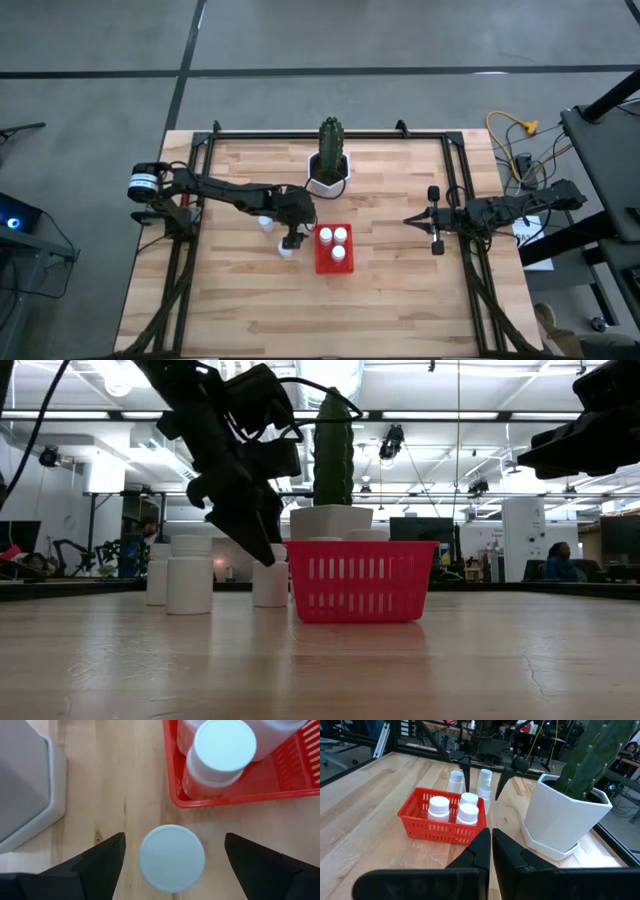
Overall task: Pick and place pill bottles into a basket
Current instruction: Put the white pill bottle into the red bin
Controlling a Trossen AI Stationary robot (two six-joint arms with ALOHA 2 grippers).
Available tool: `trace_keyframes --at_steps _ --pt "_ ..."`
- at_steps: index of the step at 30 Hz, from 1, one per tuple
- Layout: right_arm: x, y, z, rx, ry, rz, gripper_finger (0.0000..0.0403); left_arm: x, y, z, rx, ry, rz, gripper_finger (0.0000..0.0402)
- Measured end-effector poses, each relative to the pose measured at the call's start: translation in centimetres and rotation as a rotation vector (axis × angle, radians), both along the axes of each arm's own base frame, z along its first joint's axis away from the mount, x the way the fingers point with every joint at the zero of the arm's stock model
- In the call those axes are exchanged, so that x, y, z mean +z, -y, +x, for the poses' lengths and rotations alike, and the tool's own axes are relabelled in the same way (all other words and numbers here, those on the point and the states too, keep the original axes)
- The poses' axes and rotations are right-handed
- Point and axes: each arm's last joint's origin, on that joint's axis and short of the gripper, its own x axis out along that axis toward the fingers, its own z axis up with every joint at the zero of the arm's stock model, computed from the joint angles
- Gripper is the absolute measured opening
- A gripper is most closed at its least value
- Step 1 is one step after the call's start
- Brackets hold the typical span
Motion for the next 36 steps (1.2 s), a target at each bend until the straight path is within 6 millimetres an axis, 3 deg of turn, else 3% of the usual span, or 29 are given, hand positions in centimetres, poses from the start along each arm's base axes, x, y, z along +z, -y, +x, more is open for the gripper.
trace_keyframes --at_steps 5,12,18,23,30,36 --pt "0.0 0.0 0.0 0.0 0.0 0.0 0.0009 0.0 0.1 0.0 0.012 -0.004 -0.026 0.0274" --pt "-0.1 0.0 0.0 0.0 -0.008 -0.002 0.0009 0.1 0.1 0.1 0.011 0.004 -0.027 0.014" --pt "-0.1 0.0 0.0 0.0 -0.012 -0.004 0.0009 0.9 0.0 0.2 0.008 -0.022 -0.025 0.0139" --pt "-0.1 0.0 0.0 0.0 -0.013 -0.004 0.0009 4.1 0.1 0.4 0.006 -0.074 -0.023 0.0139" --pt "-0.3 0.0 0.0 -0.001 -0.024 -0.007 0.0009 9.6 0.4 1.0 -0.057 0.073 -0.035 0.0139" --pt "-0.5 0.0 -0.1 0.001 -0.041 -0.015 0.0009 11.4 2.0 1.7 -0.164 0.175 -0.108 0.0139"
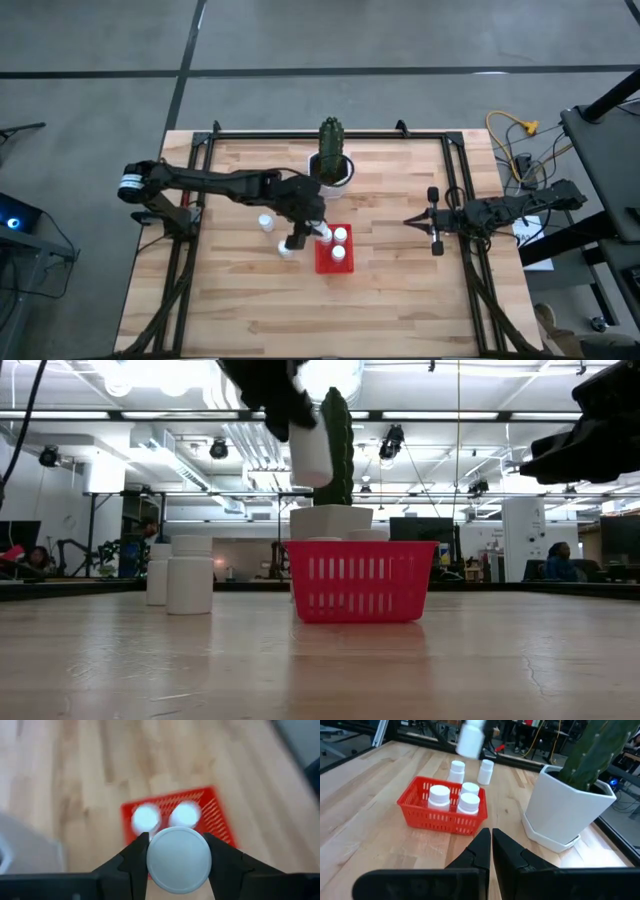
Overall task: Pick and place pill bottles into a basket
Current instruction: Put the white pill bottle into the red bin
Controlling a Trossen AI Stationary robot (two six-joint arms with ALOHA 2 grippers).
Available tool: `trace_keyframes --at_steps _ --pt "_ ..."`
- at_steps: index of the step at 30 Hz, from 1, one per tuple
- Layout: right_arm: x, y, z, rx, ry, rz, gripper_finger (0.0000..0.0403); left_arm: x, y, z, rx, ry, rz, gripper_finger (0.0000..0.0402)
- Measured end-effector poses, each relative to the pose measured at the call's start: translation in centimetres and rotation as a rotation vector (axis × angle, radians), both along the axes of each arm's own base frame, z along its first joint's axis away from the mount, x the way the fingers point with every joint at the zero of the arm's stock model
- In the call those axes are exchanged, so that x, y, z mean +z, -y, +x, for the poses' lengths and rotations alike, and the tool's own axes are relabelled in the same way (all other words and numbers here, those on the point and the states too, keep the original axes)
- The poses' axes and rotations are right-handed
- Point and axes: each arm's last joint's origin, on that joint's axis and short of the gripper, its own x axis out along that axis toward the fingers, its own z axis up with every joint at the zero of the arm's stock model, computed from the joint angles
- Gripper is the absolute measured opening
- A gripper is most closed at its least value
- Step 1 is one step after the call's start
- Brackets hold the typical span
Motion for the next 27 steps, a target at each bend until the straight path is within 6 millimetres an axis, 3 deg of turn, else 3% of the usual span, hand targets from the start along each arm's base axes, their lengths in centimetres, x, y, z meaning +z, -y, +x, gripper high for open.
trace_keyframes --at_steps 7,12,27 --pt "-0.3 0.0 0.0 0.0 -0.017 -0.004 0.0009 -0.3 2.2 0.6 -0.055 0.026 -0.018 0.0139" --pt "-0.3 0.0 0.0 -0.001 -0.017 -0.005 0.0009 -1.7 3.3 1.4 -0.084 0.005 -0.016 0.0139" --pt "-0.5 0.0 0.0 -0.001 -0.027 -0.004 0.0009 -6.1 3.9 3.5 -0.081 -0.109 0.005 0.0139"
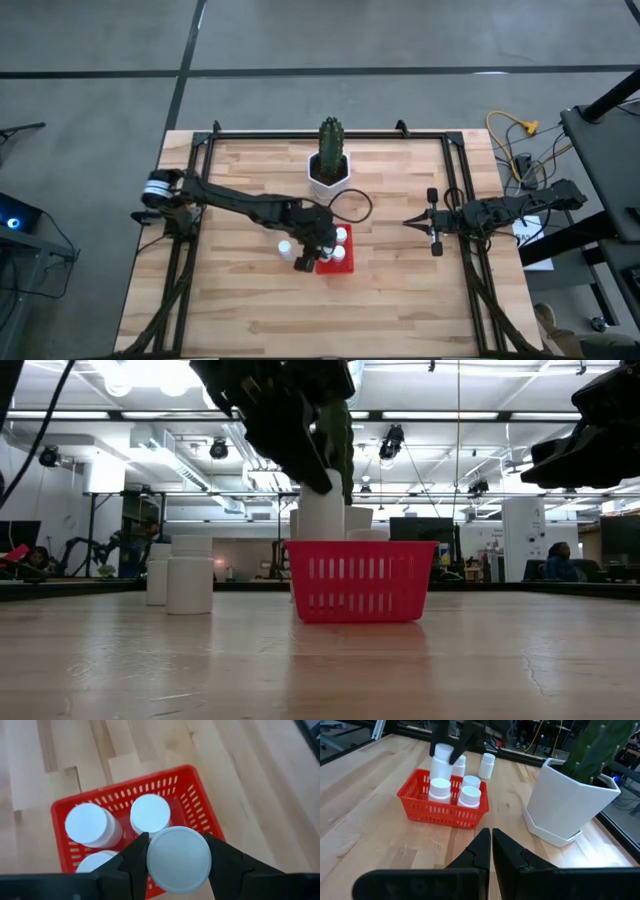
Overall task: Pick and place pill bottles into a basket
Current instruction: Put the white pill bottle into the red bin
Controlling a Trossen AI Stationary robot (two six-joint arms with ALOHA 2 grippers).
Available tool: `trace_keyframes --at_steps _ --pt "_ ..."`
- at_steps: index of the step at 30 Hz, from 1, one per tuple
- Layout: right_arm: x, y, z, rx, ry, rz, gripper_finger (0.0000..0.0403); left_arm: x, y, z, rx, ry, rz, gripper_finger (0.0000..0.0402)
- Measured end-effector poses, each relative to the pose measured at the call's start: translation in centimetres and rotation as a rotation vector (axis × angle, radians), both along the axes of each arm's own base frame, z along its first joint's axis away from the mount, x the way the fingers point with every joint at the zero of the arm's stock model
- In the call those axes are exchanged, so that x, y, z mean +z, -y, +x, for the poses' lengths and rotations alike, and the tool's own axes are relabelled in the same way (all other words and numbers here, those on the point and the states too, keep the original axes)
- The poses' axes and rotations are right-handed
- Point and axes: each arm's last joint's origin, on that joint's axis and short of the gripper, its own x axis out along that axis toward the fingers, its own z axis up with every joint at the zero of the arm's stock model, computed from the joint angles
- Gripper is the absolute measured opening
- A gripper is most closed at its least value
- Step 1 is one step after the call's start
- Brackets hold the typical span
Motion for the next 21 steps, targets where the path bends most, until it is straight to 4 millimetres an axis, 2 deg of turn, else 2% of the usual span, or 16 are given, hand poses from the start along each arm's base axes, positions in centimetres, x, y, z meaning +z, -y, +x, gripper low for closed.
trace_keyframes --at_steps 21 --pt "-0.2 0.0 0.0 0.001 -0.005 -0.001 0.0008 -2.4 -0.1 0.6 0.054 -0.058 0.085 0.0139"
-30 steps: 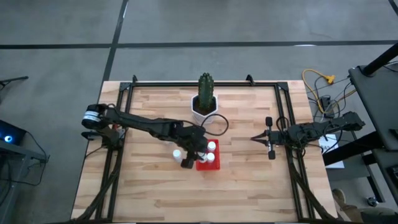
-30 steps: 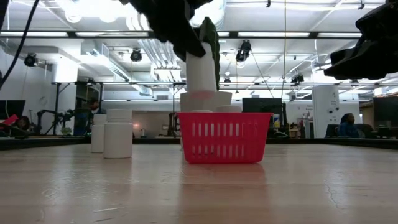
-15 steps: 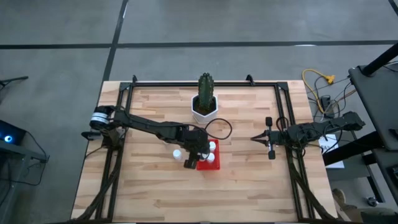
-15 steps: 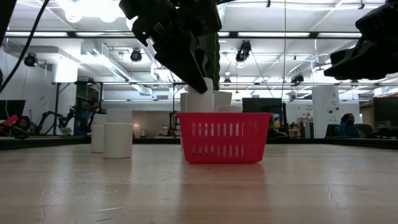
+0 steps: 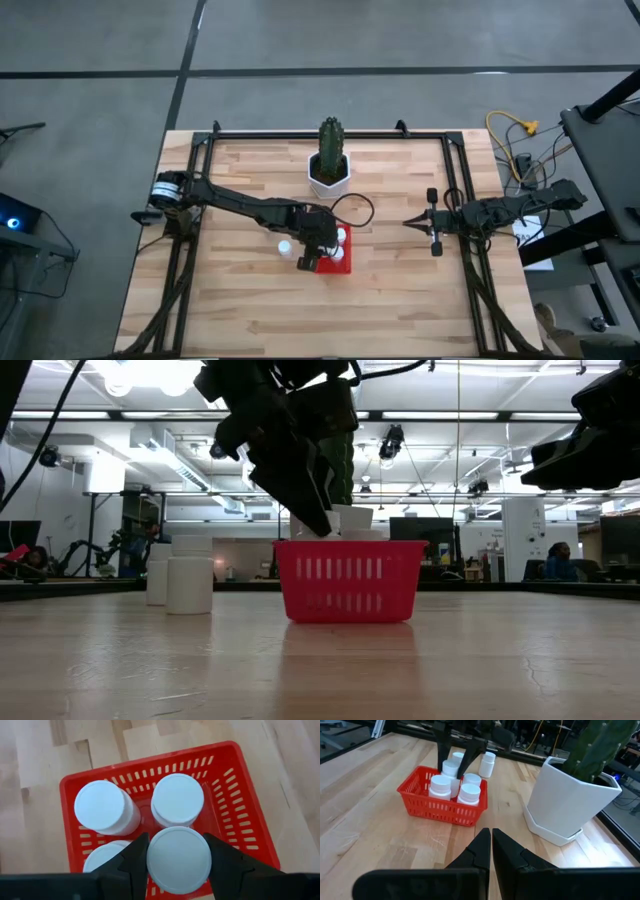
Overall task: Pick and place pill bottles into a basket
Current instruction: Put the white pill bottle into the red bin, then adjust the white pill bottle in the red bin
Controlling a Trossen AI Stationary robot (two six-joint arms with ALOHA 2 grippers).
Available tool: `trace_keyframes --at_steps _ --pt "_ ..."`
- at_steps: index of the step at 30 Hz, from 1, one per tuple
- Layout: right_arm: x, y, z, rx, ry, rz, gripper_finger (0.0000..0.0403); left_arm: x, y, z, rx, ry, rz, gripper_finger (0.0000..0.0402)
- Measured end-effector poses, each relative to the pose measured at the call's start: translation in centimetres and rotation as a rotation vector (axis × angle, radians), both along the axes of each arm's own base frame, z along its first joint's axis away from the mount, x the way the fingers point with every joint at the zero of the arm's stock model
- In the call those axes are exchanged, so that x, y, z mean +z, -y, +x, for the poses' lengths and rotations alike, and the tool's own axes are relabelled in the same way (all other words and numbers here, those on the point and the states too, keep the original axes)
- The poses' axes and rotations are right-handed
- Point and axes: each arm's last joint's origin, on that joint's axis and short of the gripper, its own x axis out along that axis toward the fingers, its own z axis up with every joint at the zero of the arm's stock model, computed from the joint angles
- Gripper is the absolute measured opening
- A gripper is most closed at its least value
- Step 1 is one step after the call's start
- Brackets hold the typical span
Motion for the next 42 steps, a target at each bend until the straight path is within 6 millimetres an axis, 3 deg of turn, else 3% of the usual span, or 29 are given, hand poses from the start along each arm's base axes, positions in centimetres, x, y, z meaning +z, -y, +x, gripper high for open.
trace_keyframes --at_steps 24,31,42 --pt "-0.06 0.0 0.0 0.0 -0.001 0.0 0.0009 0.05 -0.11 0.11 0.024 0.017 0.033 0.014" --pt "-0.06 0.0 0.0 -0.001 -0.001 0.005 0.0009 0.12 -0.1 0.21 0.025 0.029 0.031 0.0233" --pt "-0.07 0.0 0.0 -0.003 -0.002 0.018 0.0009 0.17 -0.08 0.2 0.024 0.03 0.03 0.0248"
